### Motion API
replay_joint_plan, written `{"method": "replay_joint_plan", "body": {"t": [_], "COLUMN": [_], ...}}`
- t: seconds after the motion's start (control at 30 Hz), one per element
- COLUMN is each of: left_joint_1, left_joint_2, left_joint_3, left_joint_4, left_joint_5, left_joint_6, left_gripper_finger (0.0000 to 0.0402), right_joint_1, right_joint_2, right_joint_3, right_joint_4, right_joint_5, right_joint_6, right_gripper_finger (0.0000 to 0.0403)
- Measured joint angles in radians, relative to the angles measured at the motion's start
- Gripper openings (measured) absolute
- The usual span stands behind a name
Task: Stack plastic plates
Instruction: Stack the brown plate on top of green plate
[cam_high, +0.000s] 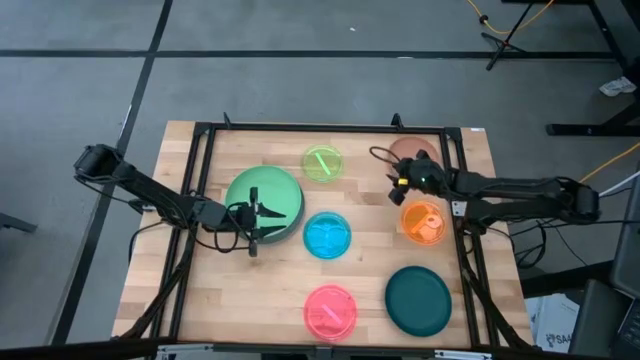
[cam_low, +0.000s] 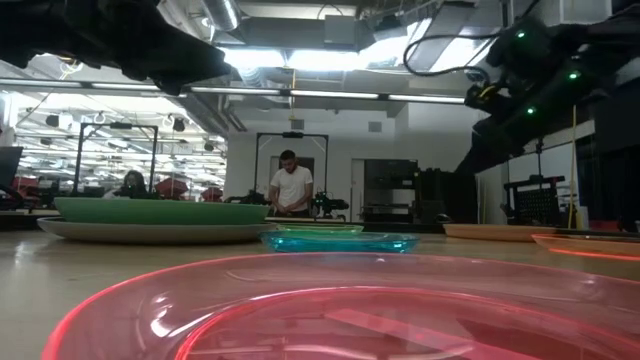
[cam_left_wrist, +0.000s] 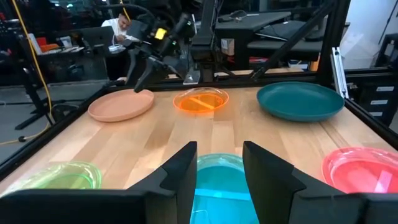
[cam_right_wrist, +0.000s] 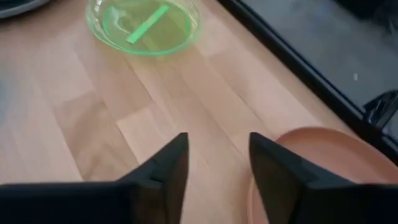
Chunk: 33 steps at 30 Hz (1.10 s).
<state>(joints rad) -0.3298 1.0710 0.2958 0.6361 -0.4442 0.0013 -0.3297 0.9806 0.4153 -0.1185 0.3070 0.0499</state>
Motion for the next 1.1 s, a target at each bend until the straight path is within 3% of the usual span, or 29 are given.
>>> {"method": "replay_joint_plan", "body": {"t": [0.17, 0.33, 0.93, 1.1], "left_joint_1": [0.0, 0.0, 0.0, 0.0], "left_joint_2": [0.0, 0.0, 0.0, 0.0], "left_joint_3": [0.0, 0.0, 0.0, 0.0], "left_joint_4": [-0.001, -0.02, -0.023, -0.023], "left_joint_5": [0.0, -0.001, -0.018, -0.018], "left_joint_6": [-0.009, -0.026, -0.026, -0.026], "left_gripper_finger": [0.0124, 0.0124, 0.0124, 0.0124], "right_joint_1": [-0.064, -0.085, -0.115, -0.166], "right_joint_2": [0.063, 0.13, 0.319, 0.361], "right_joint_3": [0.034, 0.034, 0.034, 0.034], "right_joint_4": [-0.076, -0.12, -0.093, -0.062], "right_joint_5": [-0.047, -0.057, 0.051, 0.041], "right_joint_6": [0.007, 0.024, -0.003, -0.009], "right_gripper_finger": [0.0214, 0.0231, 0.0231, 0.0195]}}
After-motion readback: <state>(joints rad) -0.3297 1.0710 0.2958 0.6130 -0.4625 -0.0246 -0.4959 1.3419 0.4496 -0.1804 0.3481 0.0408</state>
